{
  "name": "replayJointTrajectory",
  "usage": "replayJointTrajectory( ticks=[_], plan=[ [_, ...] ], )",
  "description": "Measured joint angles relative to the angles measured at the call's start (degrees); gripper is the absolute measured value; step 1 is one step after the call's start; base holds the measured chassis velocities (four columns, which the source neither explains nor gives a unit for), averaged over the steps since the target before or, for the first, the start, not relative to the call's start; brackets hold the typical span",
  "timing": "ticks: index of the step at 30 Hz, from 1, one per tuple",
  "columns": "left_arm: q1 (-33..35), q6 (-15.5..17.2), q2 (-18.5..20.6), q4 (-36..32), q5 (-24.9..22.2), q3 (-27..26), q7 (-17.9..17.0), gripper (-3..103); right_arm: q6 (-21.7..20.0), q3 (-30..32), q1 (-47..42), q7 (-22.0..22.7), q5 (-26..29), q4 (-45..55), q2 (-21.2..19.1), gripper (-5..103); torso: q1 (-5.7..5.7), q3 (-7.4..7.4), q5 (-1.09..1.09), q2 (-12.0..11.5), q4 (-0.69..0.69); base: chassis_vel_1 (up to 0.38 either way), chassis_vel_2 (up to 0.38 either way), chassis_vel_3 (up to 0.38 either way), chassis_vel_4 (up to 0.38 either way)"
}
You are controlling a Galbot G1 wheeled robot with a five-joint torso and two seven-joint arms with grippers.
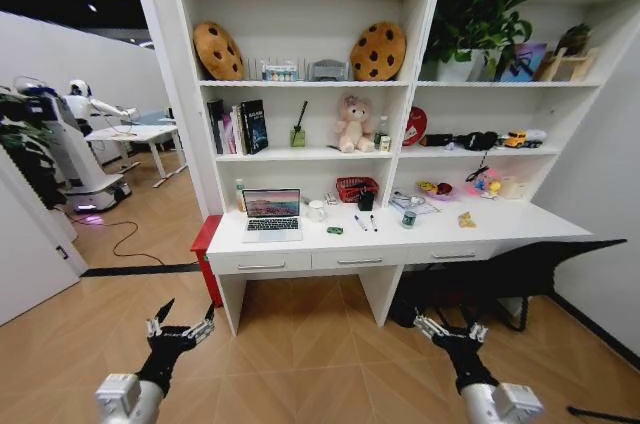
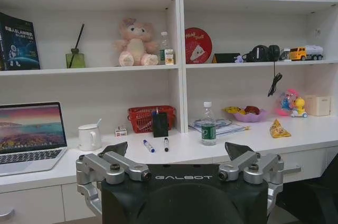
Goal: Organize the objects on the table.
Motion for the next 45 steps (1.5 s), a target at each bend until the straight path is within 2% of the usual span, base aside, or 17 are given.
replayJointTrajectory(
  ticks=[5,27,33,45],
  plan=[
    [0.0,-0.3,-1.4,0.0,0.6,0.7,0.3,96,-0.7,-0.1,-0.9,0.0,0.2,0.5,0.3,100,0.0,0.0,0.0,0.0,0.0,0.0,0.0,0.0,0.0],
    [0.3,-0.5,-2.9,0.4,0.8,0.8,0.2,96,-1.0,-0.9,-1.2,-0.4,-0.1,0.2,2.3,100,0.0,0.0,0.0,0.0,0.0,0.0,0.0,0.0,0.0],
    [0.3,-0.6,-3.3,0.8,1.3,1.3,0.4,96,1.4,-0.9,-1.2,-1.5,0.1,-0.7,2.3,100,-0.01,0.0,0.0,0.0,0.0,0.0,0.0,0.0,0.0],
    [0.4,-0.8,-3.4,1.1,1.6,1.3,0.4,96,1.8,-0.9,-0.7,-1.9,-0.7,-1.1,2.3,100,-0.01,0.0,0.0,0.0,0.01,-0.12,0.116,0.114,-0.12]
  ],
)
